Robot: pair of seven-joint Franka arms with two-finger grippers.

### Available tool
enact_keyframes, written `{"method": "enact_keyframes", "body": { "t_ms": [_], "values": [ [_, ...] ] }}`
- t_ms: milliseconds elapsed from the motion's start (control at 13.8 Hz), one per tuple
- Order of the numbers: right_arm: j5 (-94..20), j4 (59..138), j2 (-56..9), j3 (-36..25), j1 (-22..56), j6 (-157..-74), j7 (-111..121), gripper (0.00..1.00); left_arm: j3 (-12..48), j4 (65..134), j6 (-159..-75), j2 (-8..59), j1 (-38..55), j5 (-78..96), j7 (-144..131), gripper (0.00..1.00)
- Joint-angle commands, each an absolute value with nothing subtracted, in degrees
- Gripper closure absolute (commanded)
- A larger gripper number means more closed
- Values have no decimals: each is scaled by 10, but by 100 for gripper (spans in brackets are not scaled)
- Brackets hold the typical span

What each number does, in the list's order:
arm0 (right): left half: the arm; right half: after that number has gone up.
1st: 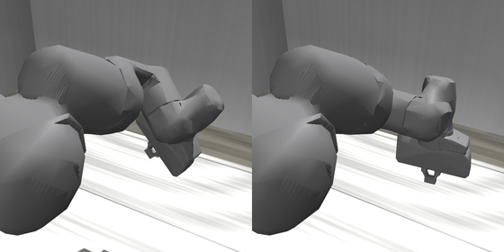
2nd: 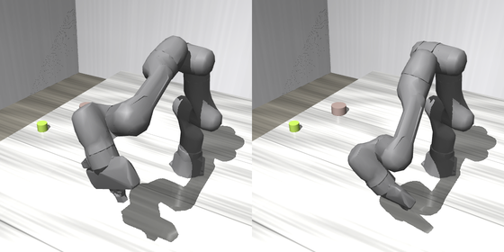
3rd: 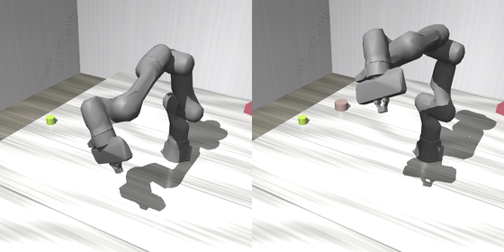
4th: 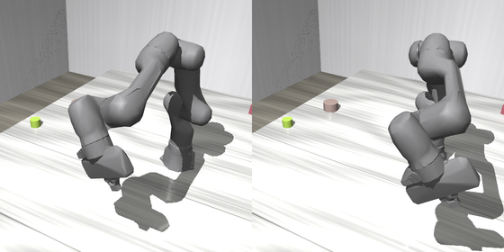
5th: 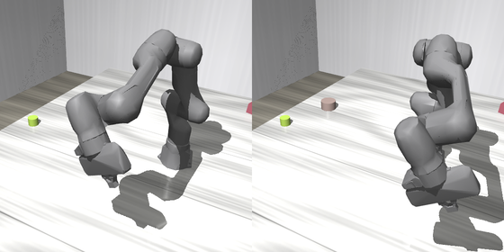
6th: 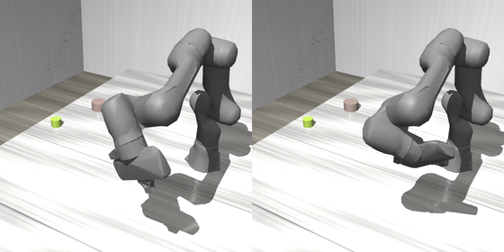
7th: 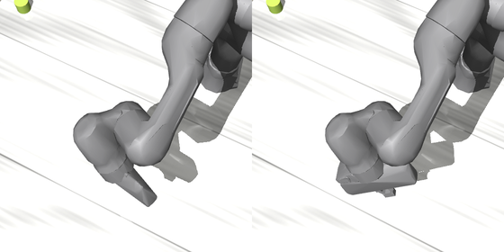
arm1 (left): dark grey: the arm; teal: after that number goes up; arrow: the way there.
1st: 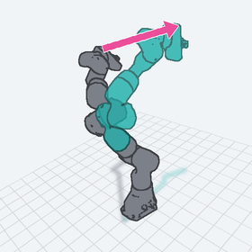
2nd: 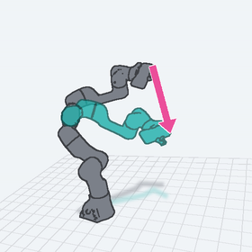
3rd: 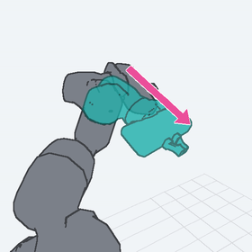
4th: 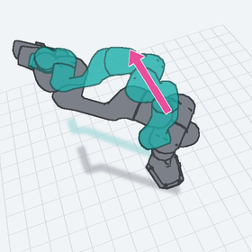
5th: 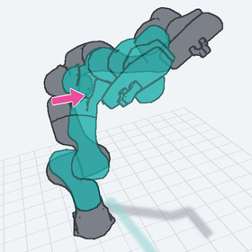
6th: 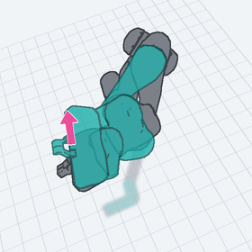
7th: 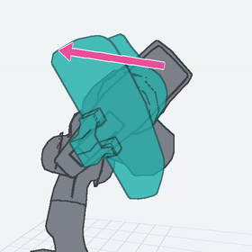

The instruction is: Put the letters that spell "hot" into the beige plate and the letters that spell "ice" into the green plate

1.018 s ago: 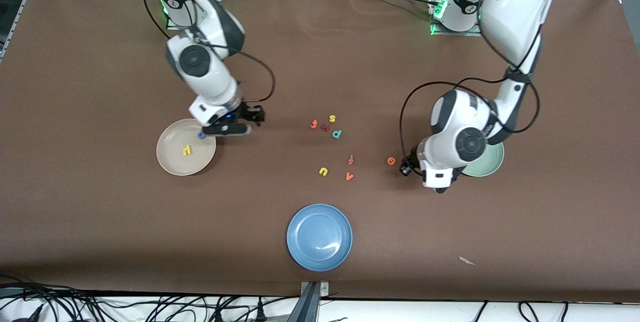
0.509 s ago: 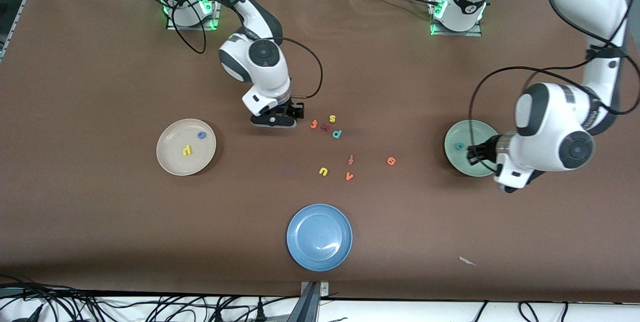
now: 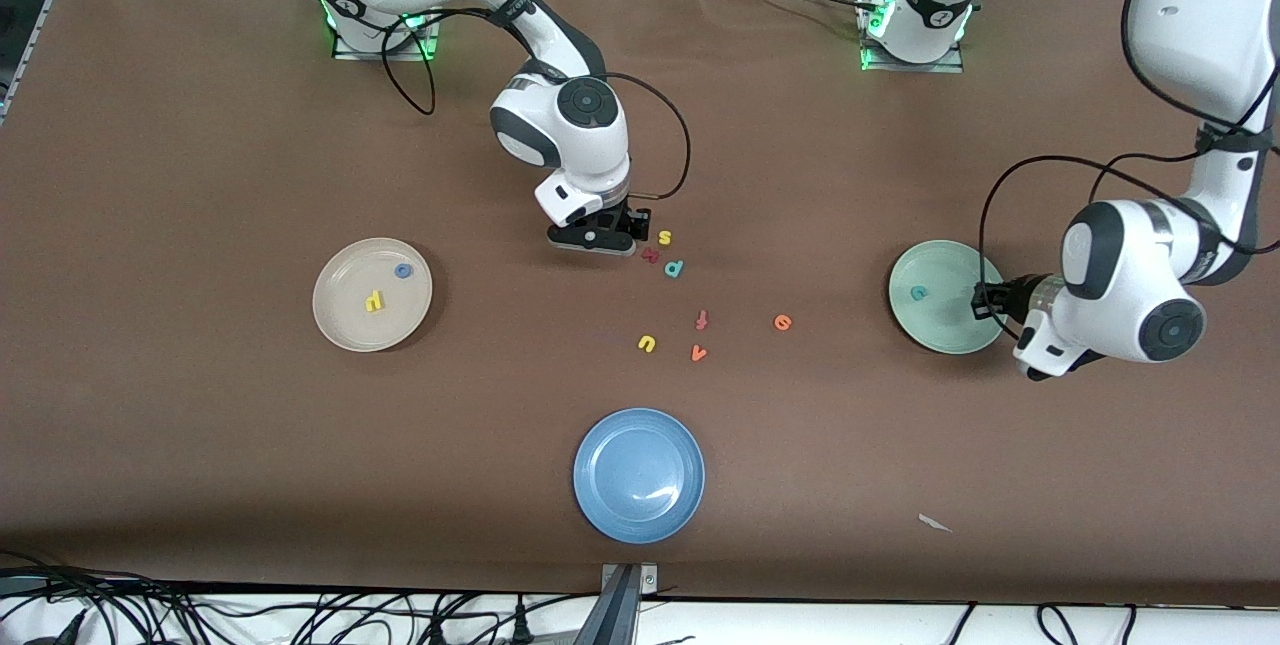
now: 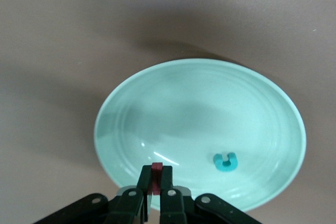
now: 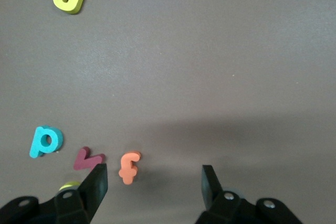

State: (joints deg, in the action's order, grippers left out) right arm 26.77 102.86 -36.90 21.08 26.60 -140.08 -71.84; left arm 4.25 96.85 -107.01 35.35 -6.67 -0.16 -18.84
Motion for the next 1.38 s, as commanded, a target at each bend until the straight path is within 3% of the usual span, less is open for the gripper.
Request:
{"method": "enact_keyframes", "body": {
  "t_ms": [0,73,218,291,799,1018,1163,1308],
  "values": [
    [280,981,-409,176,308,-1394,-738,19,47,968,-1078,366,-66,-18,-180,96],
    [280,974,-418,168,316,-1394,-744,19,47,967,-1078,366,-67,-18,-180,73],
    [282,966,-430,156,330,-1395,-746,19,47,964,-1090,366,-69,-15,-179,10],
    [280,964,-432,154,333,-1395,-746,19,47,961,-1093,363,-69,-12,-179,0],
    [292,964,-442,153,339,-1395,-751,29,51,885,-1095,345,-14,110,-328,0],
    [301,964,-446,153,342,-1395,-758,35,50,886,-1150,353,36,110,-415,0],
    [302,965,-445,153,342,-1395,-758,48,50,885,-1161,372,60,110,-480,0],
    [302,965,-445,153,342,-1395,-758,67,50,885,-1165,386,85,108,-530,0]
  ]
}}
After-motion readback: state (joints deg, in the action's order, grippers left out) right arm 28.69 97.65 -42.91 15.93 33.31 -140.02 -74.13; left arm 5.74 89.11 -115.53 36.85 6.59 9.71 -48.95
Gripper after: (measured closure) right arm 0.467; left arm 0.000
